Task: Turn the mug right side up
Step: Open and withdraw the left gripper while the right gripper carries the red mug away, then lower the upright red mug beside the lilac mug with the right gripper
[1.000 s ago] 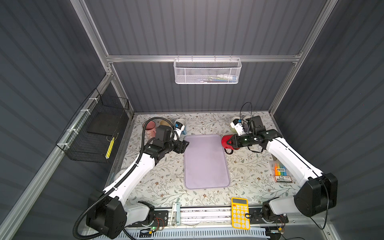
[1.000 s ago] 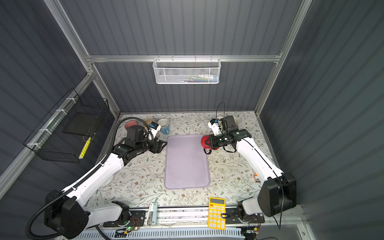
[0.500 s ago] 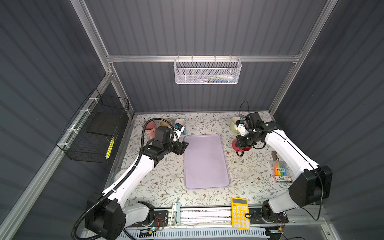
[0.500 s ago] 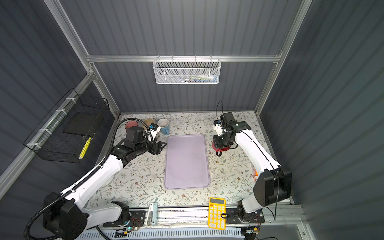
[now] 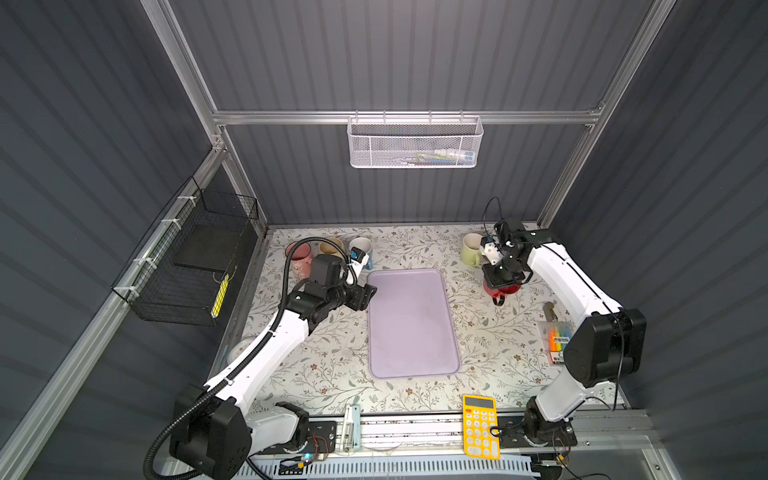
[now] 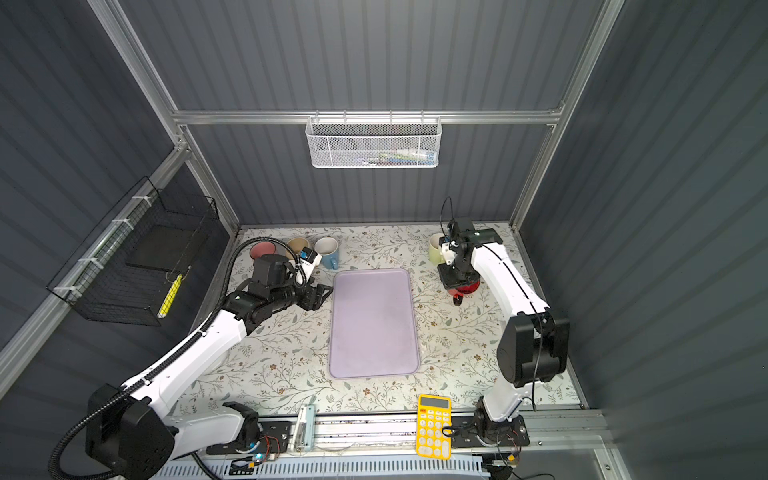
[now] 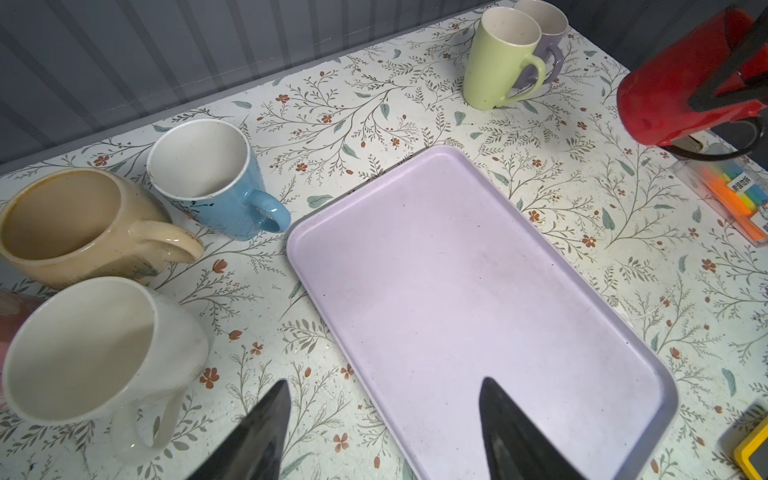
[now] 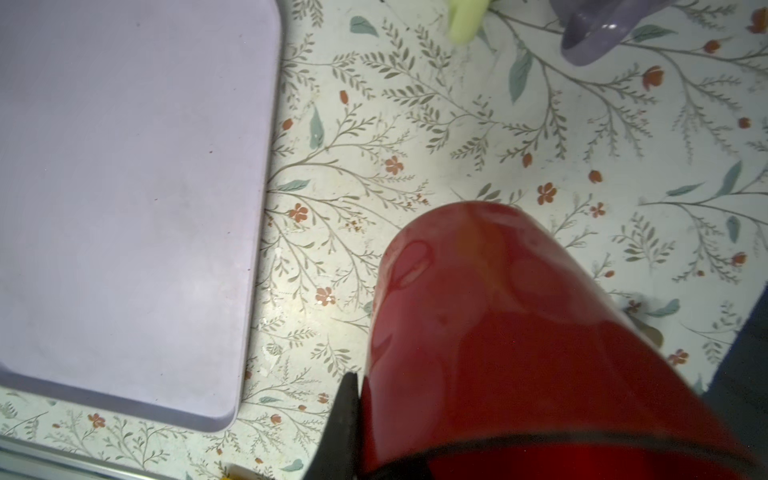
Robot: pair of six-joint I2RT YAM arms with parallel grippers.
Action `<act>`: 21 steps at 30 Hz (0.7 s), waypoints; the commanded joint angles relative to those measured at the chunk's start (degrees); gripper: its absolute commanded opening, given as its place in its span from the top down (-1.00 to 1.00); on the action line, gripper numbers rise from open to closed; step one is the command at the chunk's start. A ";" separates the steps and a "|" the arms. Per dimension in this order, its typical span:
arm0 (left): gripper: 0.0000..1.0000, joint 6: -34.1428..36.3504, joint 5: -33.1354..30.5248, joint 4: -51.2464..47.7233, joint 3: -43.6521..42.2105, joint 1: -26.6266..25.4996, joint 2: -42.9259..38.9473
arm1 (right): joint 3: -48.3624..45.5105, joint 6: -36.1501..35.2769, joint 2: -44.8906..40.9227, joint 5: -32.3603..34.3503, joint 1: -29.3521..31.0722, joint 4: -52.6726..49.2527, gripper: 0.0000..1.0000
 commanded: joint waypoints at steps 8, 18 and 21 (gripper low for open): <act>-0.44 1.42 0.19 0.31 -0.63 0.42 0.05 | 10.68 -4.91 7.92 4.01 -7.20 -2.71 1.00; -0.44 1.77 0.17 0.52 -0.83 0.42 0.21 | 21.71 -8.31 17.67 4.15 -11.90 -4.62 1.00; -0.44 1.94 0.19 0.51 -0.83 0.45 0.41 | 25.45 -9.08 20.99 4.97 -12.70 -5.61 1.00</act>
